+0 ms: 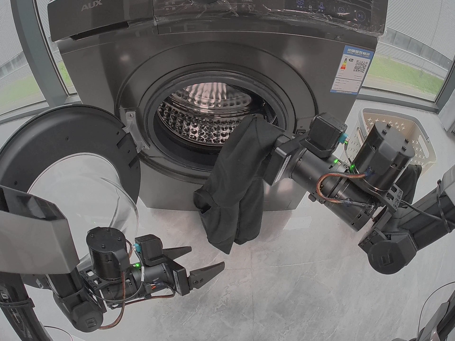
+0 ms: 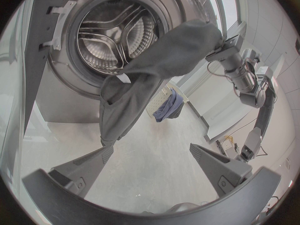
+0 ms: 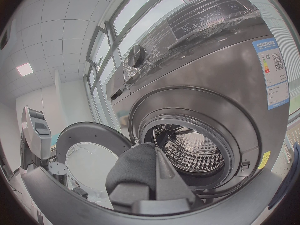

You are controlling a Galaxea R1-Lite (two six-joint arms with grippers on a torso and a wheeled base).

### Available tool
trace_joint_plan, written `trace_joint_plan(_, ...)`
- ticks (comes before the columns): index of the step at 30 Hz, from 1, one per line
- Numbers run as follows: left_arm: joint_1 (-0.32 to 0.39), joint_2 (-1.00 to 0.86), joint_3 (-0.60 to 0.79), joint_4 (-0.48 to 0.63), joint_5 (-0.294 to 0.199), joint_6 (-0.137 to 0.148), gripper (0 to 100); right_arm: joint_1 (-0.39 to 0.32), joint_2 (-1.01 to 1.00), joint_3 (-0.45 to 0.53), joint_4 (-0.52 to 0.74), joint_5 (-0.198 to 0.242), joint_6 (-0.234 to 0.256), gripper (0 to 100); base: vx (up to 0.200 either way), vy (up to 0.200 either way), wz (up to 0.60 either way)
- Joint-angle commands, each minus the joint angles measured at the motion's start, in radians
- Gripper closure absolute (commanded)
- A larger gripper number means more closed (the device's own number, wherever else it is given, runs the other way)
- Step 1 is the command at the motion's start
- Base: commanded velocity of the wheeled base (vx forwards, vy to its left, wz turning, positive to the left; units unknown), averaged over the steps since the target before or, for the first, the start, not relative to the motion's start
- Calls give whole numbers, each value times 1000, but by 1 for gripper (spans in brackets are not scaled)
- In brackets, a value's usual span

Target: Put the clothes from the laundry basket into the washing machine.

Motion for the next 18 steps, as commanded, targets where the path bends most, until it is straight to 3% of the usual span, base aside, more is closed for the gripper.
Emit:
trace_joint_plan(1,40,124,-54,-1,1,24,0,8,-2,6,-2,2,1,100,0,0,0)
trace_joint_plan(10,134,235,-169,-1,9,32,0,19,-8,21,-4,3,-1,100,0,0,0)
trace_joint_plan(18,142,278,-247,-1,9,32,0,44,-16,35,-4,3,-1,100,0,0,0)
